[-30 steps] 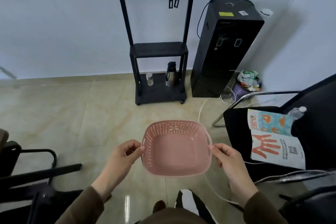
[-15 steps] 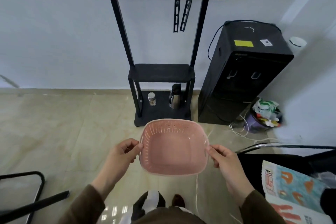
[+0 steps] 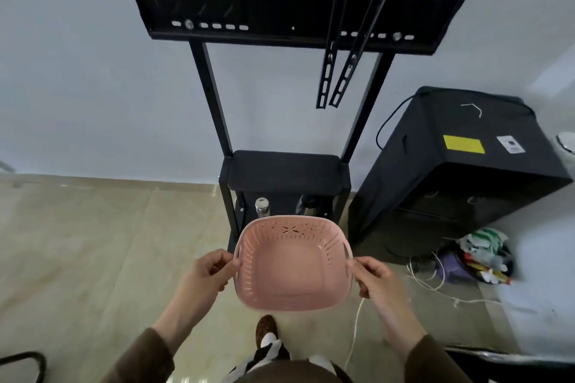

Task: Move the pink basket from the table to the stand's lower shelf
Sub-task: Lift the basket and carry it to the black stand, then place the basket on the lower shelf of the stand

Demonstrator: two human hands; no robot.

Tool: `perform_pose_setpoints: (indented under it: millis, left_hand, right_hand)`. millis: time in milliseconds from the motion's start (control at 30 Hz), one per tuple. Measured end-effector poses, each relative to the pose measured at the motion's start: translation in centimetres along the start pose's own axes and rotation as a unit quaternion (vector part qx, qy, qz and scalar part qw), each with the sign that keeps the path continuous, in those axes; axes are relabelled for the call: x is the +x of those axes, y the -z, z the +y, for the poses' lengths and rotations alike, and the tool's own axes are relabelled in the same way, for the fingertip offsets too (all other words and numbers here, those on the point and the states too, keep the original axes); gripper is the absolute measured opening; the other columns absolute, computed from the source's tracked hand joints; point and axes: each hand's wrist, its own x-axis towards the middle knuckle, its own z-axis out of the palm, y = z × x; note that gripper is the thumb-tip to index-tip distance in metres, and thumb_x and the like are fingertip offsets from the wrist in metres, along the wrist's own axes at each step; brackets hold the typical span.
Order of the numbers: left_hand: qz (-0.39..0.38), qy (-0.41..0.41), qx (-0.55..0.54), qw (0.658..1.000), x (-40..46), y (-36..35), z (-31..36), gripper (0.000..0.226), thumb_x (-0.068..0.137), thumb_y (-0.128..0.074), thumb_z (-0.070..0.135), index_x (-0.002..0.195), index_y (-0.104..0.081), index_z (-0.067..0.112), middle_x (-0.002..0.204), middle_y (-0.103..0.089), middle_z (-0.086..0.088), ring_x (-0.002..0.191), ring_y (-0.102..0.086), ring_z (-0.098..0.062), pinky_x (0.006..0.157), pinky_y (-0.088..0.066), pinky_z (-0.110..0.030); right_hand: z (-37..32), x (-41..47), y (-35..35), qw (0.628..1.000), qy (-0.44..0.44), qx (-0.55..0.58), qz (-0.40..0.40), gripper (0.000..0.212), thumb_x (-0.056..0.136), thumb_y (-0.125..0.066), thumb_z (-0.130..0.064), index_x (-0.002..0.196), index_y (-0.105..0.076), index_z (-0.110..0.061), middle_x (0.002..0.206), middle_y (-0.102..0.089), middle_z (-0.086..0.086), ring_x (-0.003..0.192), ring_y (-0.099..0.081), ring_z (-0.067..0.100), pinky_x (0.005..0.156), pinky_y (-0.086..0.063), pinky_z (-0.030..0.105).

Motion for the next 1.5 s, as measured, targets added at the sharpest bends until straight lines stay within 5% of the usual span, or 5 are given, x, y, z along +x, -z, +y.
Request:
perform_pose_setpoints:
  millis: [300, 500, 967, 1500]
  left_hand:
    - [-0.003, 0.004, 0.0, 1.0, 11.4, 0.6, 4.8, 0.027, 0.1, -0.066, 0.015, 0.073, -0.071, 0.015, 0.052, -0.064, 0.014, 0.047, -0.057, 0.004, 0.056, -0.047, -0.017]
    - [0.009, 0.052, 0.038, 0.998, 19.6, -0.8, 5.8, 0.027, 0.098, -0.067, 0.03, 0.074, -0.072, 0.02, 0.061, -0.064, 0.009, 0.064, -0.054, -0.013, 0.064, -0.046, -0.031]
    - [0.036, 0.159, 0.001, 0.987, 34.0, -3.8, 5.2, 0.016, 0.097, -0.069, 0.021, 0.081, -0.07, 0.017, 0.071, -0.058, -0.002, 0.063, -0.05, -0.013, 0.058, -0.048, -0.026]
    - [0.058, 0.2, -0.01, 0.978, 38.9, -5.0, 1.3, 0.01, 0.096, -0.07, 0.022, 0.087, -0.073, 0.019, 0.077, -0.064, -0.004, 0.062, -0.053, -0.013, 0.051, -0.05, -0.021]
  right_hand:
    - [-6.2, 10.2, -1.8, 1.0, -0.001, -0.005, -0.002, 0.014, 0.096, -0.067, -0.022, 0.092, -0.08, -0.018, 0.069, -0.069, -0.008, 0.064, -0.053, 0.013, 0.062, -0.045, 0.028]
    - [-9.3, 19.9, -2.3, 0.999, 0.003, -0.025, -0.023, 0.013, 0.096, -0.066, -0.023, 0.094, -0.079, -0.02, 0.077, -0.07, -0.008, 0.075, -0.063, 0.008, 0.068, -0.046, 0.024]
    - [-12.5, 40.0, -7.8, 0.994, -0.018, -0.101, -0.03, 0.008, 0.093, -0.071, -0.019, 0.094, -0.078, -0.014, 0.086, -0.073, 0.002, 0.077, -0.062, 0.015, 0.062, -0.046, 0.029]
    - [-11.3, 46.0, -10.3, 0.991, -0.064, -0.117, -0.021, 0.023, 0.097, -0.065, -0.015, 0.118, -0.074, -0.01, 0.076, -0.062, -0.004, 0.068, -0.055, 0.01, 0.054, -0.043, 0.023]
